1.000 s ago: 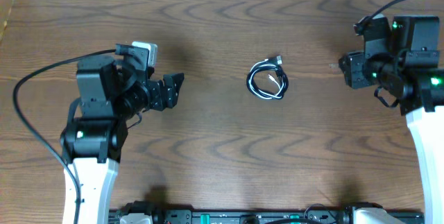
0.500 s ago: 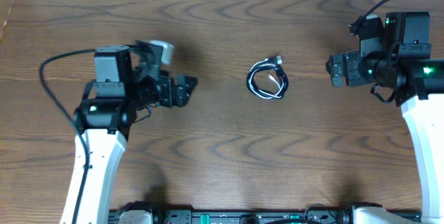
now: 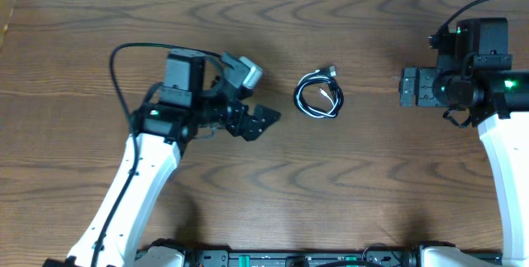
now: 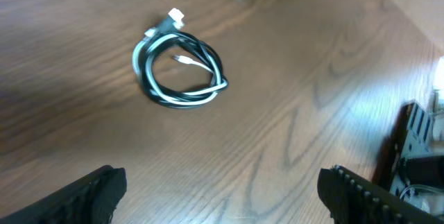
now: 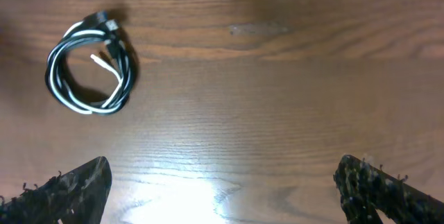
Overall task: Untangle cables
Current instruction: 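Lower the left gripper over the black and white cable coil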
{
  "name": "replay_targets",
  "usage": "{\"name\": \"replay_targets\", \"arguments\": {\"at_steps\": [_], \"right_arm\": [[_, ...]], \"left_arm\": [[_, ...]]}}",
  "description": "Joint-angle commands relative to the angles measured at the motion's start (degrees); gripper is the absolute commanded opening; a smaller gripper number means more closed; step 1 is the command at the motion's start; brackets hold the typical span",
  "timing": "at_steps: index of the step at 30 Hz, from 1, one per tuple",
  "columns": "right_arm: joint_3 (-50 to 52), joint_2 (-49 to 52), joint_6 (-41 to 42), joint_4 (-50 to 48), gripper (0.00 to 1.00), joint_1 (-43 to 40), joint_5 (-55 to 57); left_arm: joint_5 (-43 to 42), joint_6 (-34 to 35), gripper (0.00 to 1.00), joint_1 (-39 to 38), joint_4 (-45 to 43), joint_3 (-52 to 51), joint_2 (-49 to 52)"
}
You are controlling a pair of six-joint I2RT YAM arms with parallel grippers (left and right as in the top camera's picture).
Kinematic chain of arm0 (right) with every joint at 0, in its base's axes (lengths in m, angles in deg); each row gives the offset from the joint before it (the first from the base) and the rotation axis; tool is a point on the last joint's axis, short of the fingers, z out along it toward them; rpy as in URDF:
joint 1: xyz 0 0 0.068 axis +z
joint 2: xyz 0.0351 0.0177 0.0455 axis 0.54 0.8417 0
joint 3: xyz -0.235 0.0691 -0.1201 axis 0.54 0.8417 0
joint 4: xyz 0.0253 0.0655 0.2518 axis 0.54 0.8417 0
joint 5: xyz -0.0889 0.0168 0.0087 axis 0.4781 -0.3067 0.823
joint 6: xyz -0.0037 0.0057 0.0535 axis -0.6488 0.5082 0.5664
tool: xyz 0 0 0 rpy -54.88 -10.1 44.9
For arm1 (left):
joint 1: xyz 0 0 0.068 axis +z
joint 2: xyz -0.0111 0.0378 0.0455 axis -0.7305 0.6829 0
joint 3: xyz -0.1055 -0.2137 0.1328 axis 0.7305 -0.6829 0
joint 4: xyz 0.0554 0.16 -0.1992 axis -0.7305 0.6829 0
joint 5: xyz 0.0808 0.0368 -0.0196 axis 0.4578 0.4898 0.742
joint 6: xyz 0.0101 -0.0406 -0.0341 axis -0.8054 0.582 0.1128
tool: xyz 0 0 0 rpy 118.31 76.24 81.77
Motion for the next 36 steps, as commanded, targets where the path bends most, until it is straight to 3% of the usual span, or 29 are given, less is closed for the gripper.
{"name": "replay_targets", "arguments": {"at_steps": [1, 8, 14, 23, 36], "right_arm": [[-0.7, 0.0, 7.0, 0.3, 0.99, -0.2, 2.9], [-0.7, 0.0, 7.0, 1.5, 0.99, -0.2, 2.4], [-0.2, 0.0, 7.1, 1.9, 0.99, -0.2, 4.2], [0.6, 0.0, 8.0, 3.0, 0.99, -0.2, 6.6], [6.1, 0.0, 9.2, -0.3, 0.99, -0.2, 7.1]], "left_arm": [[0.3, -0.9, 0.96, -3.0, -0.6, 0.9, 1.4], [0.9, -0.8, 0.97, -8.9, -7.6, 0.9, 2.5], [12.3, 8.6, 0.98, -14.2, -18.3, 0.9, 4.5], [23.7, 11.0, 0.98, -18.8, -21.0, 0.9, 8.0], [28.3, 19.7, 0.98, -19.0, -24.6, 0.9, 13.4]]}}
